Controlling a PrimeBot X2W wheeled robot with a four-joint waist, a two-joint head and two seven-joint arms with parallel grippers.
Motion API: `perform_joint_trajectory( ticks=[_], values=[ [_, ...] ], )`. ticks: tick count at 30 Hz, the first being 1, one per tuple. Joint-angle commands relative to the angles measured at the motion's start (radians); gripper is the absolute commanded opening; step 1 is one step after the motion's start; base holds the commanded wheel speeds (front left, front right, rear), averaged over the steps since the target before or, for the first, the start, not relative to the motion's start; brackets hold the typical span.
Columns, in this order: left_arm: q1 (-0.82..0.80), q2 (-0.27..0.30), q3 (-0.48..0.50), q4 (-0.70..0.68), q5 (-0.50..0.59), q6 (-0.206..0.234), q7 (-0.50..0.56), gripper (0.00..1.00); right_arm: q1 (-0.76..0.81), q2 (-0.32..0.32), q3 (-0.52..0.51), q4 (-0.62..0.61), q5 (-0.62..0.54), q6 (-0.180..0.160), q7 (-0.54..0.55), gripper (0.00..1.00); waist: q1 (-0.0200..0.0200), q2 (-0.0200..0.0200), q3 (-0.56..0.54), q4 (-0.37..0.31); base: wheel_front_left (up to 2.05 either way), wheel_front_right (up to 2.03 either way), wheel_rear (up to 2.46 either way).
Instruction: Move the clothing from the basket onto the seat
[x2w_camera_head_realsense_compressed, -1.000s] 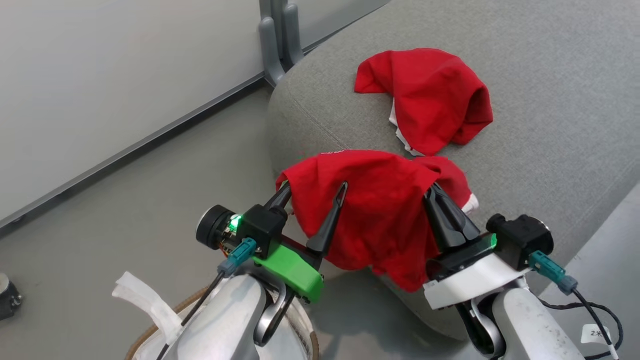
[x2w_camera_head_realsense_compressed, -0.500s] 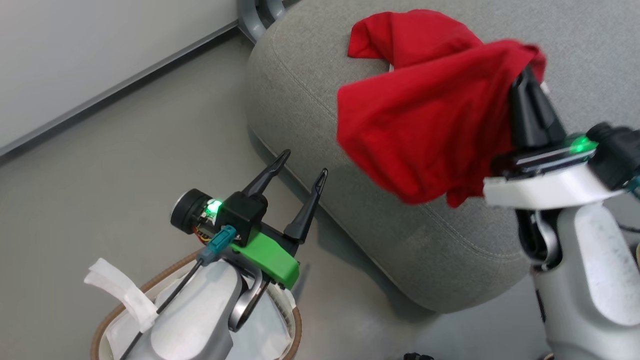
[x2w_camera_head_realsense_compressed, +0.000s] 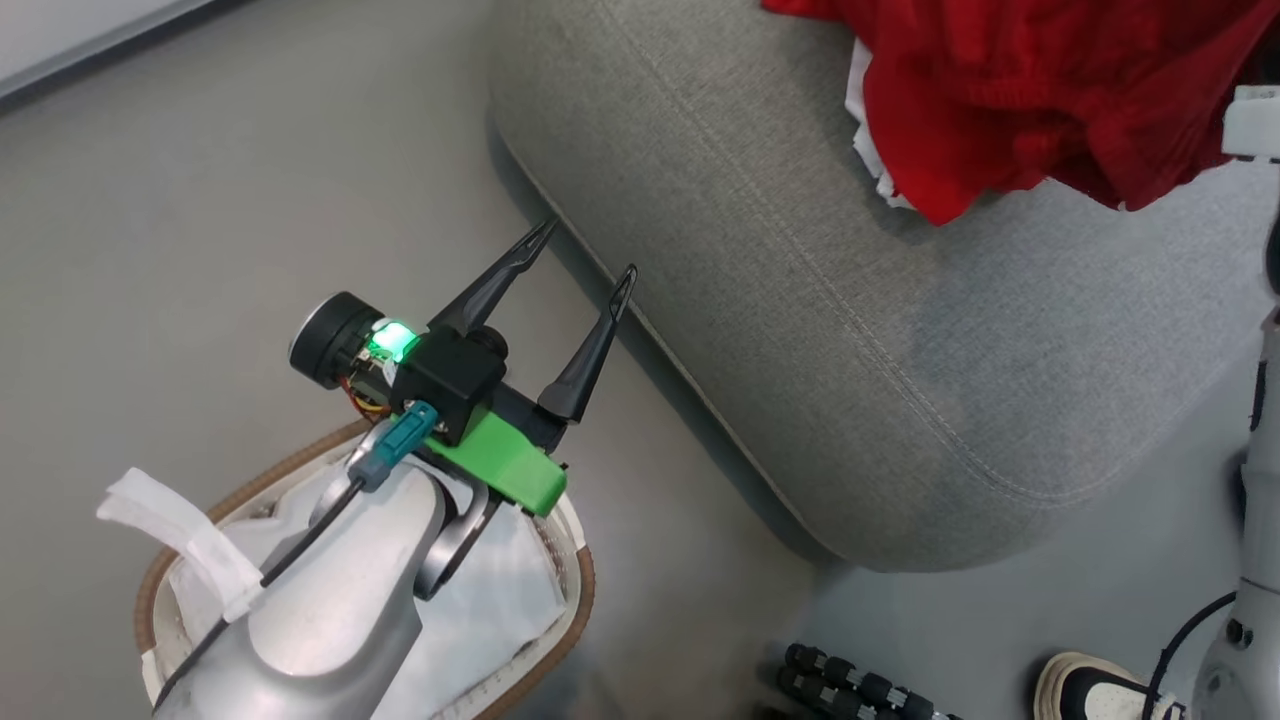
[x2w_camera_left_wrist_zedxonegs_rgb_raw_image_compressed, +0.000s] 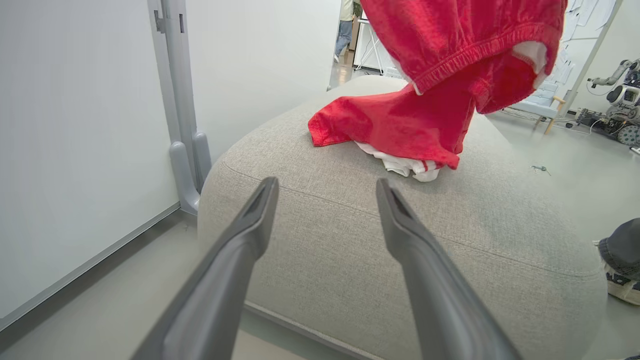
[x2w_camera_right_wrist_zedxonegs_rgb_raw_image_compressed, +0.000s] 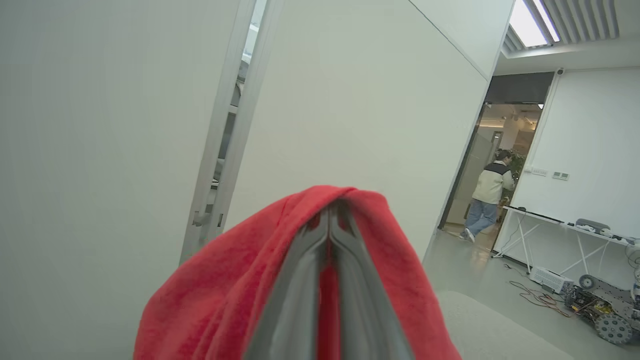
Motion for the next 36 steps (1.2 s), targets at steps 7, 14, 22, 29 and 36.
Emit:
perform_joint_trajectory(
  ticks=[7, 14, 22, 29, 36],
  values=[
    [-0.066, 0.035, 0.000, -0.036, 0.009, -0.005, 0.001, 1.00, -0.068, -0.012, -0.107, 0.157, -0.059, -0.001, -0.002, 0.00, -0.0001, 0.0000, 0.143, 0.108, 0.00, 0.00, 0.00],
    [-0.068, 0.045, 0.005, -0.042, 0.013, -0.005, 0.001, 1.00, -0.042, 0.021, -0.183, 0.317, -0.095, -0.001, -0.002, 0.00, -0.0001, 0.0000, 0.180, 0.140, 0.00, 0.00, 0.00],
    [-0.034, 0.029, 0.026, -0.022, 0.003, -0.003, 0.001, 1.00, 0.033, 0.050, -0.207, 0.385, -0.083, -0.001, -0.002, 0.00, -0.0001, 0.0000, 0.145, 0.144, 0.00, 0.00, 0.00],
    [0.018, -0.012, 0.079, -0.002, -0.003, 0.001, 0.001, 1.00, 0.149, 0.047, -0.171, 0.357, -0.056, -0.001, -0.002, 1.00, -0.0001, 0.0000, 0.041, 0.153, 0.00, 0.00, 0.00],
    [0.092, -0.060, 0.153, 0.009, 0.006, 0.001, 0.001, 1.00, 0.258, 0.031, -0.099, 0.298, -0.014, -0.001, -0.002, 1.00, -0.0001, 0.0000, -0.060, 0.193, 0.00, 0.00, 0.00]
  ],
)
